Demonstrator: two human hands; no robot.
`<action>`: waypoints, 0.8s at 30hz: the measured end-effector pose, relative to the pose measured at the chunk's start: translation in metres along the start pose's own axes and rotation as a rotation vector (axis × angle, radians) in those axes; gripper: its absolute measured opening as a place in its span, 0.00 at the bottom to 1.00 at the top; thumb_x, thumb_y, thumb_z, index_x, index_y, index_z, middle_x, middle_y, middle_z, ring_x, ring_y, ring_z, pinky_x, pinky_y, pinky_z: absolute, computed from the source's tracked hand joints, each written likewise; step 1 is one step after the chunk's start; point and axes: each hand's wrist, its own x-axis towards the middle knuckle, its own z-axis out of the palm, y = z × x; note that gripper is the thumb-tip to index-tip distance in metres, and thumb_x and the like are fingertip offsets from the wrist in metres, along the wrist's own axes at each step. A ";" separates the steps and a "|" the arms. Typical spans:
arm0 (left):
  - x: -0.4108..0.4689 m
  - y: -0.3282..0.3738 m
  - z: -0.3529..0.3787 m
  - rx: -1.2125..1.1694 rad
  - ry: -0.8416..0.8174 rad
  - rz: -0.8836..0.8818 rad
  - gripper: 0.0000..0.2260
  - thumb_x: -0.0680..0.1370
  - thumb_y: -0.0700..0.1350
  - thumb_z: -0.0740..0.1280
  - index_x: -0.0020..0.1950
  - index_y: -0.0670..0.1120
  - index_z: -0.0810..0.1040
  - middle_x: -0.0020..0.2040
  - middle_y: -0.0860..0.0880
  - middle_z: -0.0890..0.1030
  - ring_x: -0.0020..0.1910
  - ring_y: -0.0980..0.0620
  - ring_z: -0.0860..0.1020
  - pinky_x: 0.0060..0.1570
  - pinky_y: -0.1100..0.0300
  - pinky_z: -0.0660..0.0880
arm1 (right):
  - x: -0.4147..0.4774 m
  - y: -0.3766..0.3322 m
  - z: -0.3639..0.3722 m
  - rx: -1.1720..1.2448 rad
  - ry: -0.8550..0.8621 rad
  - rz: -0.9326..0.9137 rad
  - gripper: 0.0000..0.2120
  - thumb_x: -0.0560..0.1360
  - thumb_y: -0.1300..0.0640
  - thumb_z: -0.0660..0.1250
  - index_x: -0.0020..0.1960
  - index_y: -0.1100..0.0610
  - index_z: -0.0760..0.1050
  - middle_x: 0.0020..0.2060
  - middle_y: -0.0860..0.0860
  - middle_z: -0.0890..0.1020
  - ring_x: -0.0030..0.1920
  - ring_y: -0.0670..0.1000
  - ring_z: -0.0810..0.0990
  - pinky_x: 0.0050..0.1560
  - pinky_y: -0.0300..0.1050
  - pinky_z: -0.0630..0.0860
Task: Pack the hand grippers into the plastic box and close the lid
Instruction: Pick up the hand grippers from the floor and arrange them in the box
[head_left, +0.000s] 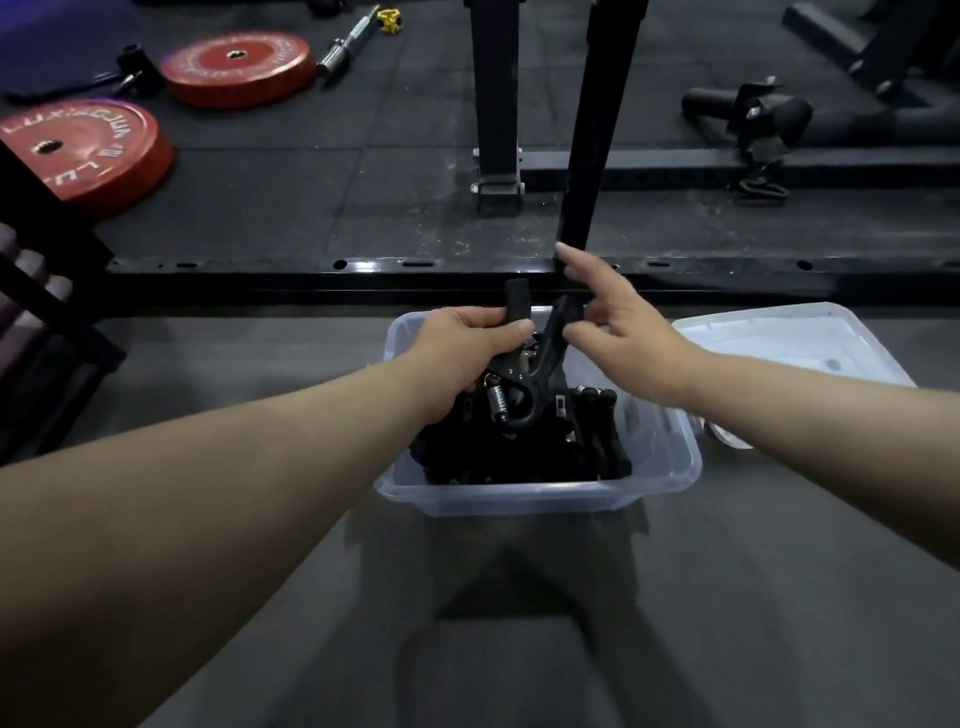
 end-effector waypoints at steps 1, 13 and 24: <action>0.002 0.002 -0.001 0.006 -0.018 -0.002 0.12 0.70 0.50 0.77 0.52 0.51 0.85 0.44 0.46 0.86 0.45 0.44 0.84 0.45 0.53 0.78 | 0.004 -0.002 -0.006 -0.129 -0.056 -0.026 0.32 0.76 0.53 0.63 0.75 0.35 0.56 0.71 0.44 0.66 0.65 0.48 0.69 0.69 0.47 0.66; 0.014 0.012 0.006 -0.098 -0.186 -0.041 0.15 0.75 0.47 0.72 0.57 0.39 0.82 0.46 0.41 0.84 0.42 0.44 0.82 0.43 0.52 0.81 | 0.011 -0.013 -0.041 0.041 -0.349 0.145 0.17 0.74 0.48 0.72 0.59 0.49 0.71 0.42 0.56 0.82 0.39 0.55 0.78 0.41 0.55 0.76; 0.027 -0.032 0.001 0.949 -0.019 0.353 0.18 0.80 0.49 0.58 0.69 0.47 0.73 0.68 0.48 0.75 0.68 0.47 0.71 0.68 0.52 0.66 | -0.024 -0.013 -0.073 -0.291 -0.072 0.273 0.16 0.73 0.54 0.72 0.48 0.59 0.65 0.35 0.55 0.80 0.32 0.56 0.81 0.26 0.44 0.73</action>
